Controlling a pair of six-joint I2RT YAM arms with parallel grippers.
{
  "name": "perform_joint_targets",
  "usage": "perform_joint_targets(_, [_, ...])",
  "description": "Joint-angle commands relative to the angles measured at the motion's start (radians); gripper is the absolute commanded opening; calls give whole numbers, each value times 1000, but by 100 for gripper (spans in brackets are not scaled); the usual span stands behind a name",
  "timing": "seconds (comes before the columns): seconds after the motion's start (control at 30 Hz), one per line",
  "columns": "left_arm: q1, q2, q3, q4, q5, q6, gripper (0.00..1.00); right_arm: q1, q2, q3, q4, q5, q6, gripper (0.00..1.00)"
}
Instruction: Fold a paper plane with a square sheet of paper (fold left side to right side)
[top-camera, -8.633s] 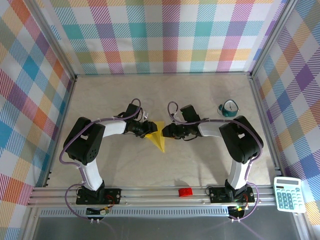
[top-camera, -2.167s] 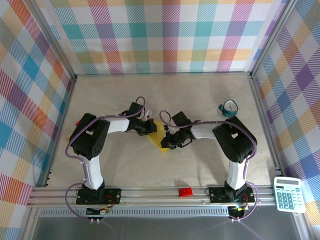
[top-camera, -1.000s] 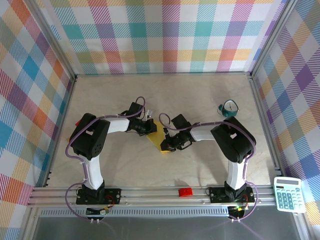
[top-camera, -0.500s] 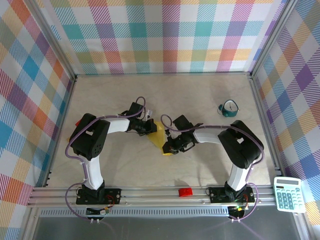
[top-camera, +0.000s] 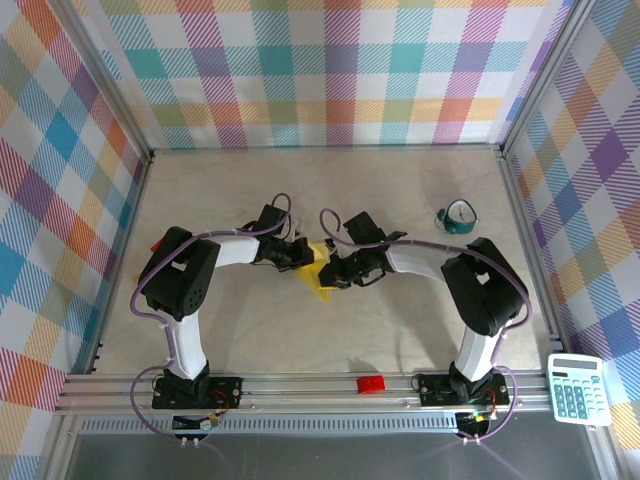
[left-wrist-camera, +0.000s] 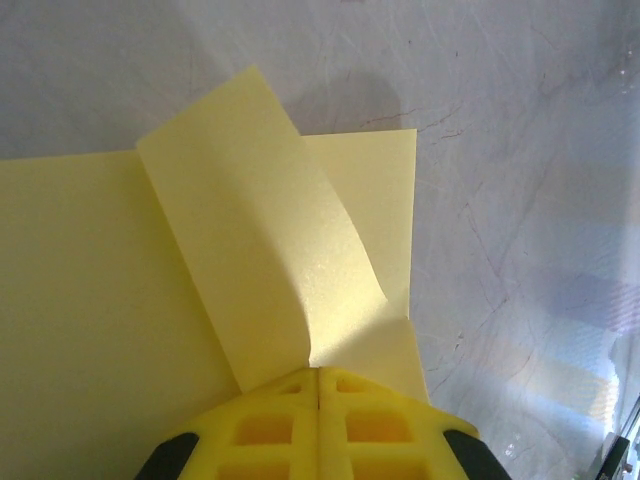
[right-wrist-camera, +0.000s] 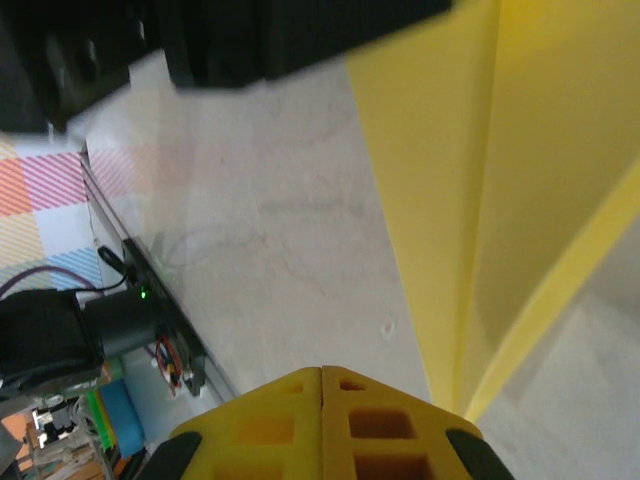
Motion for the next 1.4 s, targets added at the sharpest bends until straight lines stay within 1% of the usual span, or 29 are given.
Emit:
perform_joint_targets(0.0, [-2, 13, -30, -106, -73, 18, 0, -5, 64, 60, 3, 42, -15, 0])
perform_joint_targets(0.1, [-2, 13, -29, -107, -72, 18, 0, -4, 110, 99, -31, 75, -30, 0])
perform_joint_targets(0.27, [-2, 9, -31, -103, -71, 17, 0, -3, 149, 104, -58, 122, -35, 0])
perform_joint_targets(0.57, [-1, 3, -32, -78, -51, 1, 0, 13, 187, 67, -92, 182, -50, 0])
perform_joint_targets(0.67, [0, -18, -32, -63, -46, -6, 0, 22, 191, 54, -128, 230, -56, 0])
perform_joint_targets(0.87, [6, -115, -57, 27, 4, -14, 0, 35, 208, 25, -170, 312, -66, 0])
perform_joint_targets(0.97, [6, -160, -94, 89, 36, -26, 0, 37, 217, 7, -174, 337, -70, 0])
perform_joint_targets(1.03, [4, -178, -138, 152, 58, -57, 0, 36, 220, -1, -175, 349, -71, 0])
perform_joint_targets(1.2, [-21, -175, -205, 273, 96, -122, 0, 37, 223, -14, -167, 352, -67, 0])
perform_joint_targets(1.37, [-44, -144, -212, 284, 81, -138, 0, 41, 229, -9, -182, 369, -74, 0])
